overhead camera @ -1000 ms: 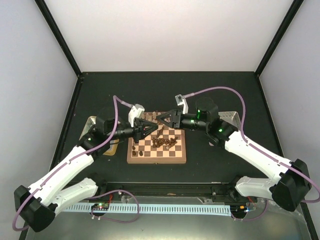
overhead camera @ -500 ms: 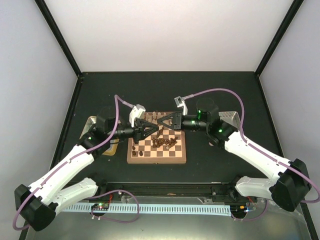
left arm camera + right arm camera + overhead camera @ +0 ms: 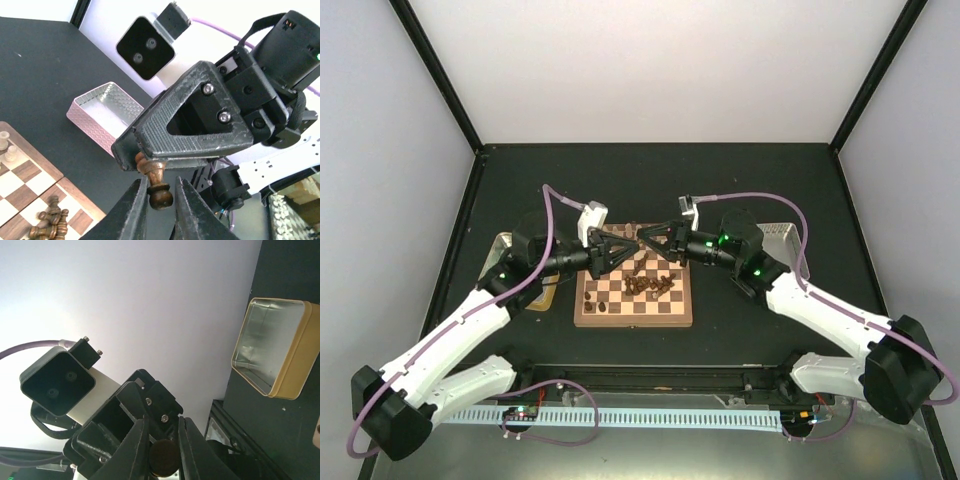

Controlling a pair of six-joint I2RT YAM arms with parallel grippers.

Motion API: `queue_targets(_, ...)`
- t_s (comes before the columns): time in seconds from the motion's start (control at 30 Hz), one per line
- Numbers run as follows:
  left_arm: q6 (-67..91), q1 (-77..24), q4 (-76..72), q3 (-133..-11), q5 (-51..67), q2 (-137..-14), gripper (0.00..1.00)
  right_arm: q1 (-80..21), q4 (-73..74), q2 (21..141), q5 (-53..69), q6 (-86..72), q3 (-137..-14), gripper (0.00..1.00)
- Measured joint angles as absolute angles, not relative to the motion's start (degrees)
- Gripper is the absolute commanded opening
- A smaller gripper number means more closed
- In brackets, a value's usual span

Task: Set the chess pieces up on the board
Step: Place the chess piece on the chessboard.

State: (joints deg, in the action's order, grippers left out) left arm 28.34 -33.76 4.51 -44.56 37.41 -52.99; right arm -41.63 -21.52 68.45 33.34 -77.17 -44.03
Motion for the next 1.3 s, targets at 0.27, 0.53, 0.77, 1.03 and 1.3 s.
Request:
queue_targets(0.27,32.8,-33.8,-3.1,-40.7,37.1,-53.0,0.18,-41.8,-27.6,68.4,31.0,-86.7,-39.7,0.03)
queue_targets(0.53,36.0,-33.7,-7.9,-38.9,35.7,-53.0,0.02,-41.9,-29.6,68.4,29.8,-91.1,-39.0,0.11)
queue_targets(0.77,34.5,-33.8,-3.3,-39.8,33.6,-53.0,0.02,-42.0,-23.2,67.6,27.4,-87.2,-39.2,0.52)
queue_targets(1.03,25.8,-33.8,19.2,-46.2,25.2,-52.6,0.02,-41.1,-3.6,59.8,16.4,-75.4,-39.9,0.61)
queue_targets(1.3,18.1,-33.3,45.3,-58.5,18.0,-66.5,0.02,-40.7,8.4,56.4,7.0,-67.9,-40.0,0.61)
